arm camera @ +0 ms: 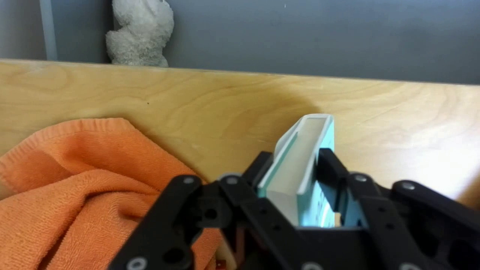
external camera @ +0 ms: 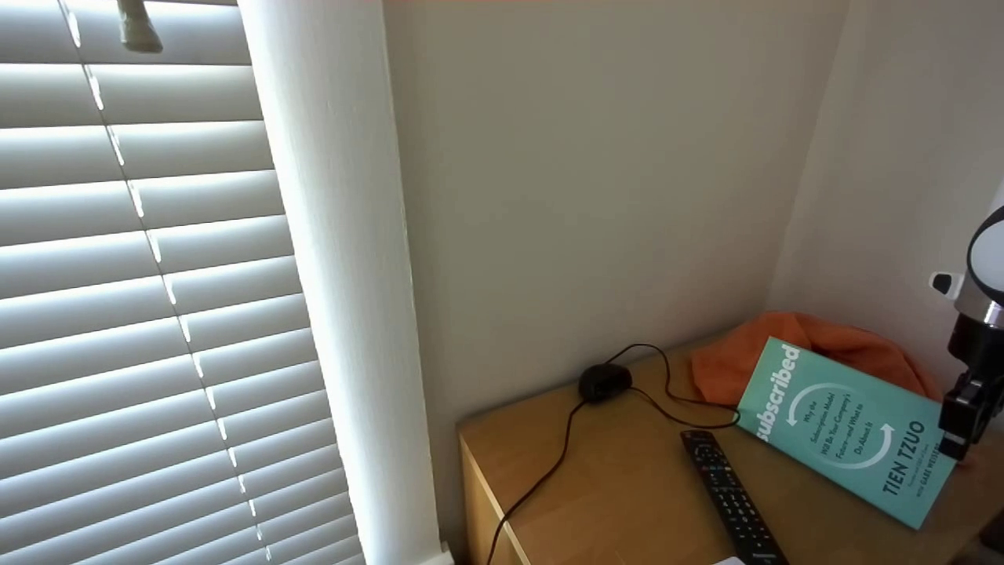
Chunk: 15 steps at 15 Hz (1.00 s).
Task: Flip the book upside down
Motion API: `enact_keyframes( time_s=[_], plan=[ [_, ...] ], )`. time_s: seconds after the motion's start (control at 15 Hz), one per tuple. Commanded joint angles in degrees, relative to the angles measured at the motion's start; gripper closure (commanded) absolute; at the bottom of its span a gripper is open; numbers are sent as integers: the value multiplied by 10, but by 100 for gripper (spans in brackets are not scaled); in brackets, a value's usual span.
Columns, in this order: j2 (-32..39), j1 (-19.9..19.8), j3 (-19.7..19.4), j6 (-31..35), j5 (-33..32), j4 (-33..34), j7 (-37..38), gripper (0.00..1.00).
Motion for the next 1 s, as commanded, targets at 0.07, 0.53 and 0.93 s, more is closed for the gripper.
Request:
enact_keyframes(
  time_s=[0.07,0.53,0.93],
  plan=[
    [-1,-7,7,1,-2,-1,2,63],
    [-21,33,-3,28,-204,-16,155,88],
    [-19,56,20,22,-244,-30,220,88]
  ],
)
